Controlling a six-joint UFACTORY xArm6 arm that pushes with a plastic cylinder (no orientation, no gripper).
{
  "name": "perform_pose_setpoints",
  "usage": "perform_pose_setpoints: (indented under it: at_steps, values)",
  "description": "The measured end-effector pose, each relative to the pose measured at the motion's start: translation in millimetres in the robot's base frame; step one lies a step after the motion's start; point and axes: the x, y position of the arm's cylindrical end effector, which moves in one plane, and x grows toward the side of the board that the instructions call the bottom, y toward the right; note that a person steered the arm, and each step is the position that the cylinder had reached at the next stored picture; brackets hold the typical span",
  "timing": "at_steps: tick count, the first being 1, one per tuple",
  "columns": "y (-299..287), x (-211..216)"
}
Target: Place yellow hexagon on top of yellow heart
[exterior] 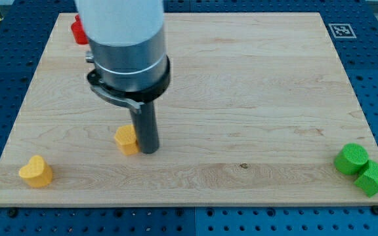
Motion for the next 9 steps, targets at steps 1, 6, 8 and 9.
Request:
perform_pose_setpoints:
  at_steps: [1, 6, 8, 9]
  values:
    - [-21, -12]
    - [-52, -25]
    - [-69, -24]
    - [-79, -22]
